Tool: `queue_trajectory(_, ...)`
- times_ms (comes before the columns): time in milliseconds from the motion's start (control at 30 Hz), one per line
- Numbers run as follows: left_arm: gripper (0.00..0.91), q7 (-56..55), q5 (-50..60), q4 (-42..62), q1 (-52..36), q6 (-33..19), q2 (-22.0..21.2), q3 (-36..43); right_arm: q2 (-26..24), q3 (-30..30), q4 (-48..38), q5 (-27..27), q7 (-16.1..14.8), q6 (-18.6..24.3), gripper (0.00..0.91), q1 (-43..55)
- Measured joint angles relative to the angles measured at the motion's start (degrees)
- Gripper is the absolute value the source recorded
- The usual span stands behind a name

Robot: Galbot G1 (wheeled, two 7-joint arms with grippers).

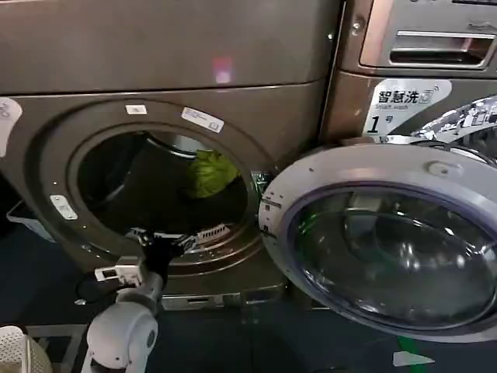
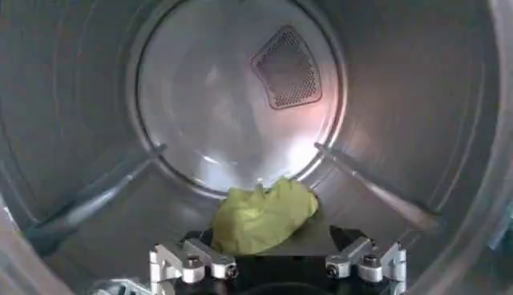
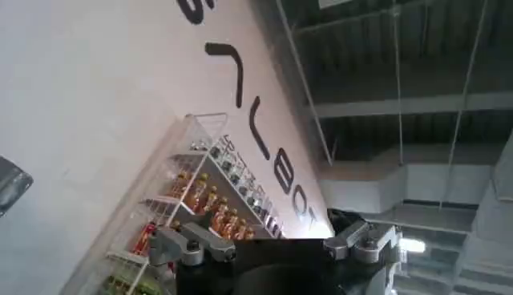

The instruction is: Grasp the clothes from the dryer.

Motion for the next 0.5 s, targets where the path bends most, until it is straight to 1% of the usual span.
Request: queue_trajectory(500, 0.907, 0.01, -0.02, 0.21, -0.35, 0.00, -0.15, 0.09, 0.15, -0.01, -0.03, -0.03, -0.15, -0.01, 0.907, 0.16)
